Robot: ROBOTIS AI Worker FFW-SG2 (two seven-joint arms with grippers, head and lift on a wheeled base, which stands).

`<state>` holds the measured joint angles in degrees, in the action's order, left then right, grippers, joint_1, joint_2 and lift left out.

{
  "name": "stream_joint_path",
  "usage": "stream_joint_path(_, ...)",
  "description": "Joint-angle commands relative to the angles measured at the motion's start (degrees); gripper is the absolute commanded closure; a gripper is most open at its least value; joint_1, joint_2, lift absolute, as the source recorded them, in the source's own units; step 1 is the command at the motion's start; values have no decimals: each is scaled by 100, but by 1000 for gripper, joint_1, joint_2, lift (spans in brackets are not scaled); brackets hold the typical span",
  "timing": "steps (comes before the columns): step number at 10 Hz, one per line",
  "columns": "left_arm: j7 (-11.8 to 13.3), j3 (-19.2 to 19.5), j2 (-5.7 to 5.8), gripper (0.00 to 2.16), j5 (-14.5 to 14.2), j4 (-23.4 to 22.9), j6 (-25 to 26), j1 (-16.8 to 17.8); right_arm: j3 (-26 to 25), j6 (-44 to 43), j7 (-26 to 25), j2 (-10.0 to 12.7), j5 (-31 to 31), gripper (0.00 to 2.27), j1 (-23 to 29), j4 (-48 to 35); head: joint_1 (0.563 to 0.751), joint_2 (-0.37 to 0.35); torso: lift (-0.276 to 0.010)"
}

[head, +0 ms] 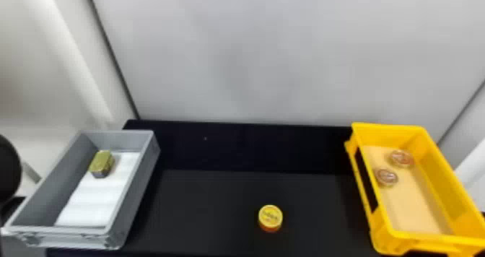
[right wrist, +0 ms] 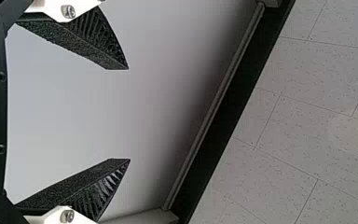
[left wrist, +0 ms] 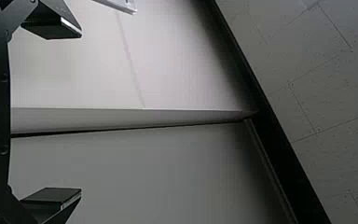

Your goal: Pick up the round yellow can and place it in the yellow rectangular box

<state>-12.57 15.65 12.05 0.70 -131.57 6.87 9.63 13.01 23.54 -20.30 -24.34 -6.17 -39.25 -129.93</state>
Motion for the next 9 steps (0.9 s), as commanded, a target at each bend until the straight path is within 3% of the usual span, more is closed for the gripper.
stream_joint_path(1,0,0,0,88,0,0,16,4,-26,134,0,17,98,68,-3,3,694,54,-3)
stream_joint_path(2,0,-18,-18,88,0,9,25,-5,-140,732,-27,140,459,67,-56,12,694,54,-3)
stream_joint_path(3,0,-35,-35,88,0,26,34,-5,-475,1928,123,457,995,70,-206,47,694,54,-3)
stream_joint_path(4,0,-27,-35,88,0,26,42,-5,-809,3511,1063,800,1004,108,-601,232,694,54,-3)
stream_joint_path(5,0,-27,-35,88,0,26,42,-5,-782,5024,2496,826,644,124,-1207,680,694,54,-3)
stream_joint_path(6,0,-62,-62,88,0,26,51,-14,-307,5850,4439,615,19,127,-1656,1506,694,54,-3)
stream_joint_path(7,0,-115,-70,88,-9,44,51,-14,308,5709,5424,334,-86,130,-1708,2156,694,54,-3)
stream_joint_path(8,0,-167,-106,88,-17,79,51,-5,502,5507,5635,360,-333,122,-1418,2279,694,54,-3)
stream_joint_path(9,0,-220,-132,88,-26,96,51,13,475,5182,6936,808,-2162,111,-944,2420,694,54,-3)
